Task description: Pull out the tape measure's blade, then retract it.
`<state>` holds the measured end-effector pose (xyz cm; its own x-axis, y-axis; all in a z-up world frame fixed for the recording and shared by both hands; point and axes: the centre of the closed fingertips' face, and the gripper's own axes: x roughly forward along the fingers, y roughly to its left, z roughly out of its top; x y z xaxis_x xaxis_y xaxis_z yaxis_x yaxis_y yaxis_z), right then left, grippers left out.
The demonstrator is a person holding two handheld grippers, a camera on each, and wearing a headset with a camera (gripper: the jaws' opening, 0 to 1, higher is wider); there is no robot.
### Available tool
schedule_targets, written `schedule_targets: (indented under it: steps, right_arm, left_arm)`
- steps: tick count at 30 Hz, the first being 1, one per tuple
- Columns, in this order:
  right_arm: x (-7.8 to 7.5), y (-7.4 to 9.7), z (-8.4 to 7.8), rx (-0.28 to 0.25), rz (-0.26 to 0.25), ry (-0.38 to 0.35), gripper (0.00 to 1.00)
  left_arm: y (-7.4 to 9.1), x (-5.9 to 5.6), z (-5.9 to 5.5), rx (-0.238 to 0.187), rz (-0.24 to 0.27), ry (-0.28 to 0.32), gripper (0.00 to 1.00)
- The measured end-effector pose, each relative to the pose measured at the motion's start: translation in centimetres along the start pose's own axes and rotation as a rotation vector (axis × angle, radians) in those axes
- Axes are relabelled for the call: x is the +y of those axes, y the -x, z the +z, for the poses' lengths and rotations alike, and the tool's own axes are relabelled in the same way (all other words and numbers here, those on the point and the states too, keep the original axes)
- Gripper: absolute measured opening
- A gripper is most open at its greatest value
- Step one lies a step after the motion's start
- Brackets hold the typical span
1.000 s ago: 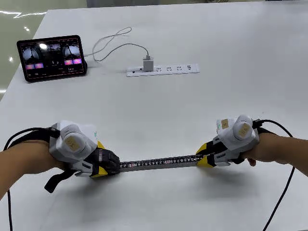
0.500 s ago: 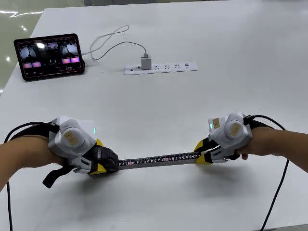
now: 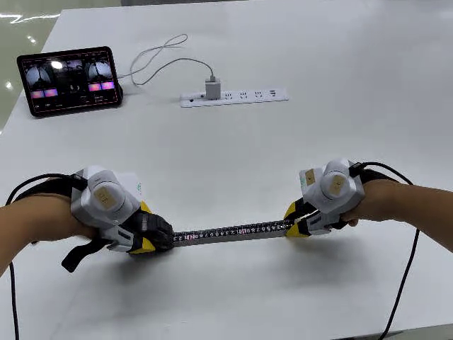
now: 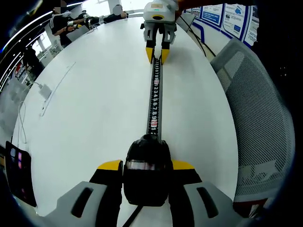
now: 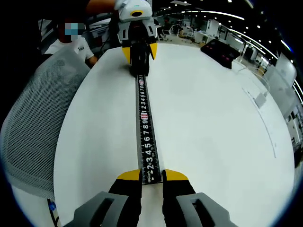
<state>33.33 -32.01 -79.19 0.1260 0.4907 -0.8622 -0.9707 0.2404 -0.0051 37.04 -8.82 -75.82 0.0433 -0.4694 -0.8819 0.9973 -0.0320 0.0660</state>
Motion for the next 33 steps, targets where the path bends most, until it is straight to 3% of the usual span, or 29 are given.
schedule_targets:
  steps: [4, 12, 20, 25, 33]
  right_arm:
    - [-0.1, 0.3, 0.2, -0.004, -0.005, 0.005, 0.13]
    - [-0.7, 1.6, 0.3, -0.011, -0.033, -0.014, 0.20]
    - [-1.0, 2.6, 0.6, -0.039, -0.067, -0.062, 0.25]
    - [-1.0, 3.1, 0.6, -0.068, -0.097, -0.119, 0.28]
    - [-0.8, 4.3, 0.2, -0.117, -0.169, -0.222, 0.37]
  left_arm:
    - [0.3, 0.2, 0.0, 0.004, -0.004, -0.008, 0.33]
    - [1.7, 1.4, 0.3, -0.011, 0.028, 0.009, 0.46]
    - [3.2, 2.1, 0.2, -0.049, 0.064, 0.077, 0.56]
    - [3.6, 2.4, -0.1, -0.086, 0.098, 0.162, 0.60]
    - [4.5, 2.8, -0.6, -0.156, 0.155, 0.327, 0.79]
